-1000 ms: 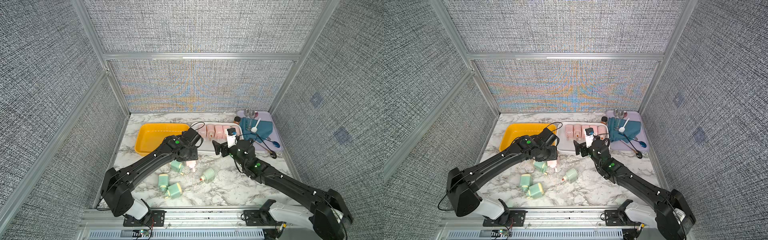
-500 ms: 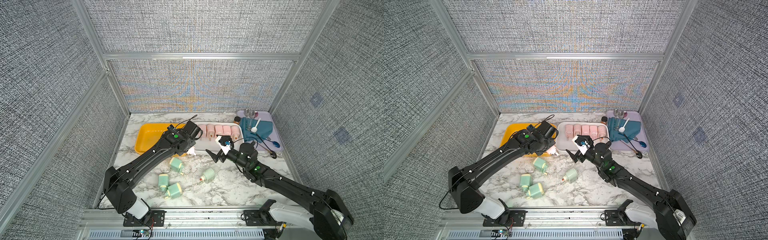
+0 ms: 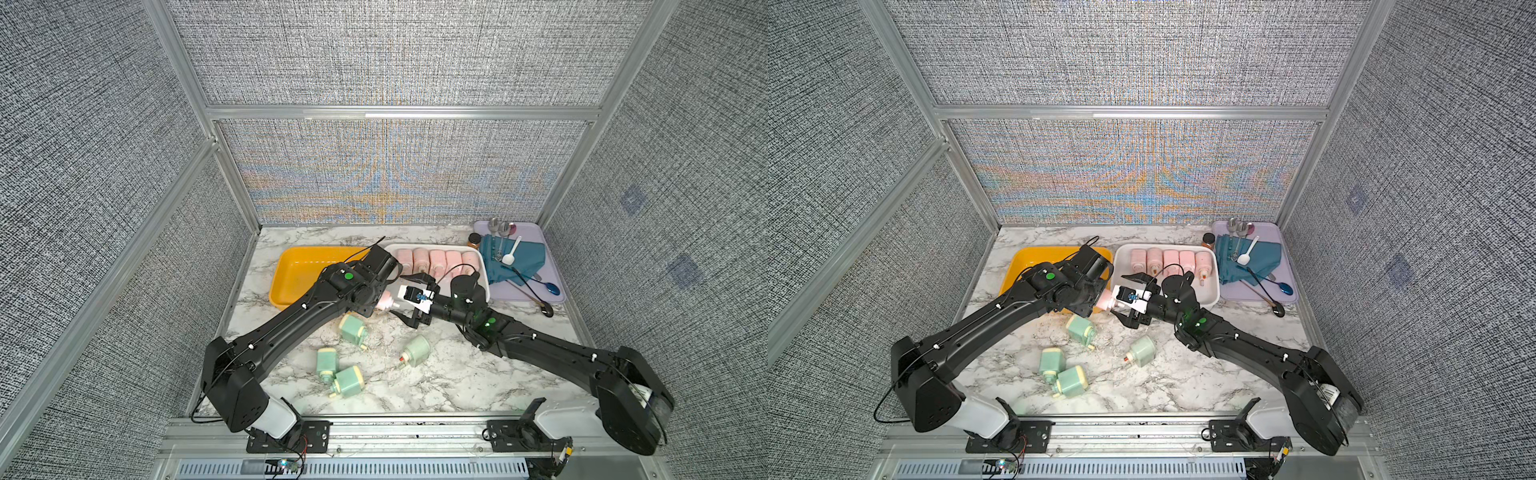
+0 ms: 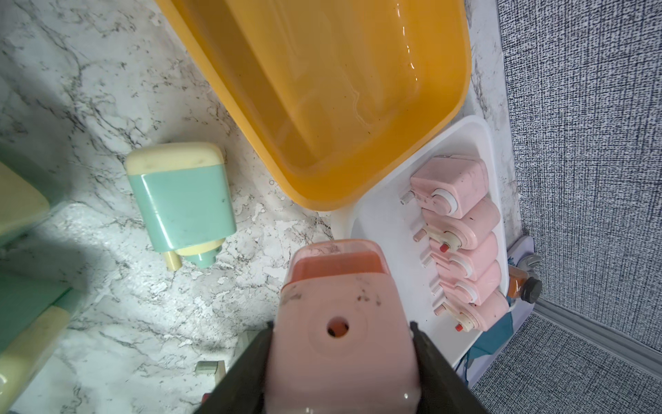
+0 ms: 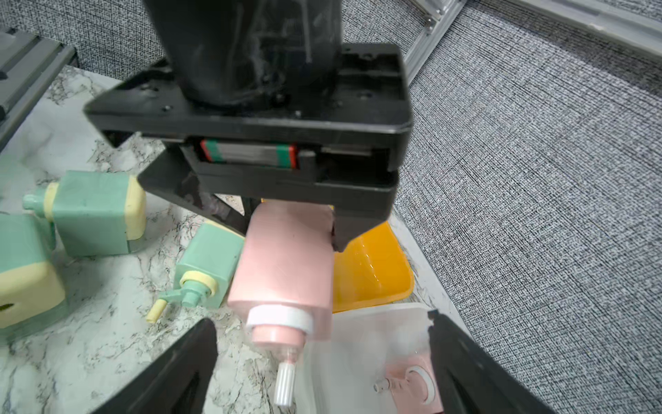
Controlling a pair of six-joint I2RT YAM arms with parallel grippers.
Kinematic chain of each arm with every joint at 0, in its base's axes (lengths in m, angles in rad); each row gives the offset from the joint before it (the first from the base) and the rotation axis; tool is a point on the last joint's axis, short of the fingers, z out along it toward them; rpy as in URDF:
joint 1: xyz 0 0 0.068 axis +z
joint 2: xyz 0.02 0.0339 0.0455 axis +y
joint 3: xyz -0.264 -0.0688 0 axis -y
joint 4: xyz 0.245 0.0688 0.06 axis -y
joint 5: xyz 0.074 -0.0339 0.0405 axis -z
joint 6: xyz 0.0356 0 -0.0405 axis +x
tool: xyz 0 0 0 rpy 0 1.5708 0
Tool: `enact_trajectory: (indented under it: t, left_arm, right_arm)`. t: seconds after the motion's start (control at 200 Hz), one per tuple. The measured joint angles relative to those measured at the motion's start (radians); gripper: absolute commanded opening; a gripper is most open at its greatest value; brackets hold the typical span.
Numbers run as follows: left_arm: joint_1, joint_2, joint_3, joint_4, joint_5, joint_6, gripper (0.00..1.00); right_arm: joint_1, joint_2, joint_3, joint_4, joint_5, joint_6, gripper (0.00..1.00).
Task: Place the pencil sharpeners by color into the storage box
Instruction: Pick up the pencil sharpener from the center of the board, then place the pencil sharpener in the storage box.
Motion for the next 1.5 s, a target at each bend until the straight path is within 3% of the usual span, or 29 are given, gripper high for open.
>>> enact_trajectory:
  t: [0.3,0.836,1.061,1.181,1.301,1.366,1.501]
  left_arm:
    - [0.000,-0.012,-0.002,0.003,0.002,-0.037,0.00]
    - [0.000,-0.019,-0.008,0.034,0.022,-0.042,0.00]
    - [0.000,-0.018,-0.010,0.040,0.037,-0.049,0.00]
    - [0.000,-0.018,-0.016,0.052,0.037,-0.055,0.00]
    - [0.001,-0.018,-0.021,0.057,0.037,-0.054,0.00]
    - [0.001,-0.017,-0.024,0.063,0.036,-0.058,0.00]
    - [0.008,-0.008,-0.032,0.083,0.029,-0.066,0.02]
  right_arm:
    - [0.016,0.039,0.036,-0.032,-0.071,-0.073,0.89]
    - [0.031,0.111,0.080,-0.027,-0.053,-0.131,0.71]
    - [0.031,0.109,0.077,-0.008,-0.042,-0.106,0.54]
    - [0.031,0.105,0.074,-0.014,-0.033,-0.098,0.39]
    - [0.031,0.106,0.074,-0.021,-0.028,-0.105,0.21]
    - [0.031,0.111,0.080,-0.027,-0.026,-0.114,0.00]
    - [0.022,0.131,0.115,-0.068,-0.030,-0.137,0.00]
